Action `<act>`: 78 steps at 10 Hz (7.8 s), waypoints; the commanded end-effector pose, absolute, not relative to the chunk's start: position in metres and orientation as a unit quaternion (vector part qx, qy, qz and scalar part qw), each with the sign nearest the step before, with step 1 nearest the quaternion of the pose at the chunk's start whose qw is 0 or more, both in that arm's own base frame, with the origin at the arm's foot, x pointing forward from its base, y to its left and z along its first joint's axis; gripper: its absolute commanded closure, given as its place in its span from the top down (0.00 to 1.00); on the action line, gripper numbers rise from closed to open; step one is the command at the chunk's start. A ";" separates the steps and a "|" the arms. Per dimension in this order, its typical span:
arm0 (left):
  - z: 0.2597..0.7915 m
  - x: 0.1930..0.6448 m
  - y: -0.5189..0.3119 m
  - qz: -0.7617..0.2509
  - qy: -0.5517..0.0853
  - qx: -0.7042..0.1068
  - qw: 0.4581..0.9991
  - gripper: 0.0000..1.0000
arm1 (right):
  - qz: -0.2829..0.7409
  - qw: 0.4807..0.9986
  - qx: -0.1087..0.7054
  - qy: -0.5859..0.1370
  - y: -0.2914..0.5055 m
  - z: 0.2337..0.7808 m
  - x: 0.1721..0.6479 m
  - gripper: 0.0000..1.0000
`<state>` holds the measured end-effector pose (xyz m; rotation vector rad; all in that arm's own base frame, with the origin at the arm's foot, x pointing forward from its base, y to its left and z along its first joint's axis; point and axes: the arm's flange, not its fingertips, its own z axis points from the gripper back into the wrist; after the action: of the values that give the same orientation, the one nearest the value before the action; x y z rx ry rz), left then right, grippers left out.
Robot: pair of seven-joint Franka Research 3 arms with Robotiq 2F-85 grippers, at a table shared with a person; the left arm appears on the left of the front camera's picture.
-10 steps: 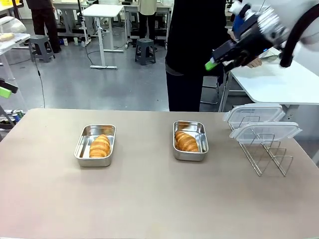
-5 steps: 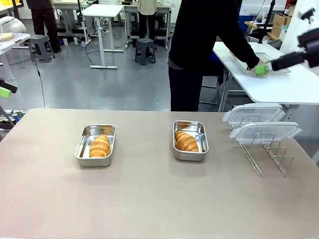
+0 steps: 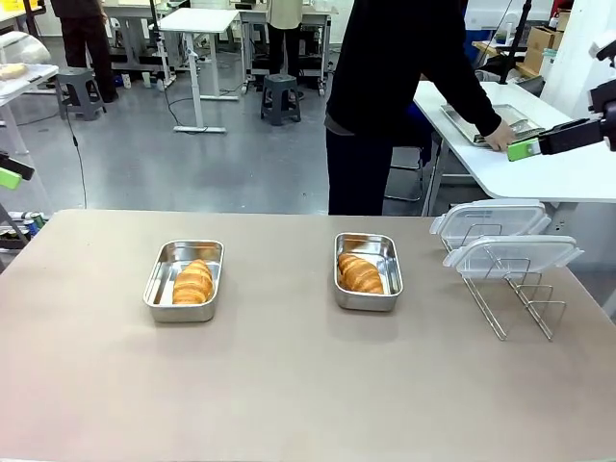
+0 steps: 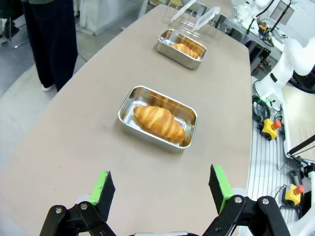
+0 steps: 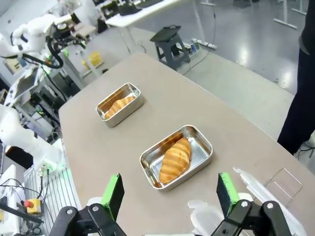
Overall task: Place the bread in airtight containers.
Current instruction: Once an object is inside an Airtight Container , place the container in the center of the table, then pick up one Airtight Container lid and hand it to the human, then release when the human grabs the Airtight Container lid.
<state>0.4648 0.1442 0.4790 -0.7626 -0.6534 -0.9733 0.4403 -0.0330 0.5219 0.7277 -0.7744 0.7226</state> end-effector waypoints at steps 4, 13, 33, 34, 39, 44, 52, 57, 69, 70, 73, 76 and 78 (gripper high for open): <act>0.480 0.464 0.143 -0.452 -0.299 -0.347 0.765 1.00 | 0.343 0.796 0.339 -0.364 -0.033 0.526 0.443 1.00; 0.480 0.464 0.143 -0.452 -0.299 -0.347 0.765 1.00 | 0.623 0.754 0.033 -0.206 0.003 0.510 0.434 1.00; 0.480 0.464 0.143 -0.452 -0.299 -0.347 0.765 1.00 | 0.697 0.705 -0.078 -0.104 0.002 0.435 0.456 0.00; 0.480 0.464 0.143 -0.452 -0.299 -0.347 0.765 1.00 | 0.698 0.704 -0.081 -0.104 0.003 0.436 0.455 0.00; 0.480 0.464 0.143 -0.452 -0.299 -0.347 0.765 1.00 | 0.657 0.738 -0.098 -0.122 0.014 0.524 0.443 0.00; 0.480 0.464 0.143 -0.452 -0.299 -0.347 0.765 1.00 | 0.644 0.700 -0.171 -0.257 0.059 0.656 0.392 0.00; 0.480 0.464 0.143 -0.452 -0.299 -0.347 0.765 1.00 | 0.776 0.524 -0.157 -0.315 0.190 0.576 0.497 0.00; 0.480 0.464 0.143 -0.452 -0.299 -0.347 0.765 1.00 | 0.770 0.538 -0.153 -0.307 0.200 0.560 0.502 0.00; 0.480 0.464 0.143 -0.452 -0.299 -0.347 0.765 1.00 | 0.770 0.538 -0.153 -0.307 0.200 0.560 0.502 0.00; 0.480 0.464 0.143 -0.452 -0.299 -0.347 0.765 1.00 | 0.770 0.538 -0.153 -0.307 0.200 0.560 0.502 0.00; 0.480 0.464 0.143 -0.452 -0.299 -0.347 0.765 1.00 | 0.770 0.538 -0.153 -0.307 0.200 0.560 0.502 0.00; 0.480 0.464 0.143 -0.452 -0.299 -0.347 0.765 1.00 | 0.770 0.538 -0.153 -0.307 0.200 0.560 0.502 0.00; 0.480 0.464 0.143 -0.452 -0.299 -0.347 0.765 1.00 | 0.769 0.555 -0.145 -0.283 0.201 0.561 0.500 0.71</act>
<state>0.4654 0.1445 0.4780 -0.7634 -0.6517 -0.9721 0.5011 0.2024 0.5561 -0.3610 -0.7045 1.8316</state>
